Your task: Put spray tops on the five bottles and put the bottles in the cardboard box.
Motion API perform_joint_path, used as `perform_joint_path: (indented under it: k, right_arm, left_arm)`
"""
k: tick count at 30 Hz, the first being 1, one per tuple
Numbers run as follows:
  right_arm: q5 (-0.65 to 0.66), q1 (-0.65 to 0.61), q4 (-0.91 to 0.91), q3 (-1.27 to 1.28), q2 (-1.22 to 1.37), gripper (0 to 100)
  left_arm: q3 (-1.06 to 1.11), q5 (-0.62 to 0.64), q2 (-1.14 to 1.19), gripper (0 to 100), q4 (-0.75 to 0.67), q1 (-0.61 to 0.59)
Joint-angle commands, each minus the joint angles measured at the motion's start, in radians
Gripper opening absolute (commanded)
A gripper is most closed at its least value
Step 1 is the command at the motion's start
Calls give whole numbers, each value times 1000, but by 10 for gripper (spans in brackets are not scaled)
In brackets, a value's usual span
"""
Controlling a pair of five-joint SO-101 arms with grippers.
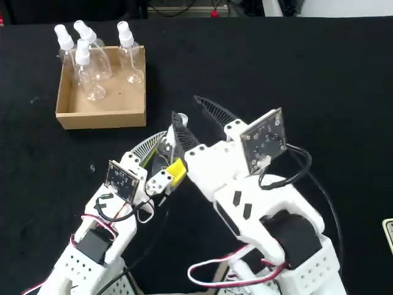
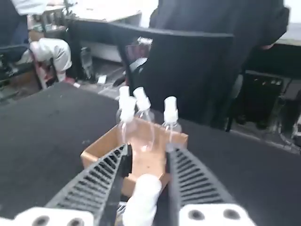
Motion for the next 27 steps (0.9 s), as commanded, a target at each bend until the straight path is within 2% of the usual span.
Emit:
perform_joint_path:
  k: [1,9,14,17,22,27]
  right_arm:
    - [3,38,-86,-4,-12,60]
    - [2,71,-133,87,-22,60]
    - [-61,176,147,-131,71,60]
    - [-68,244,238,-194,157,60]
    - [-103,324,232,-119,239,60]
    - [-195,272,-8,160,265,60]
  left_arm:
    - [21,6,-12,49,3,1]
    - [21,6,-12,49,3,1]
    - [21,6,-21,50,32,-2]
    - [13,6,-21,51,2,-82]
    - [-51,14,-21,50,-5,-288]
    - [-140,15,-15,51,21,-407]
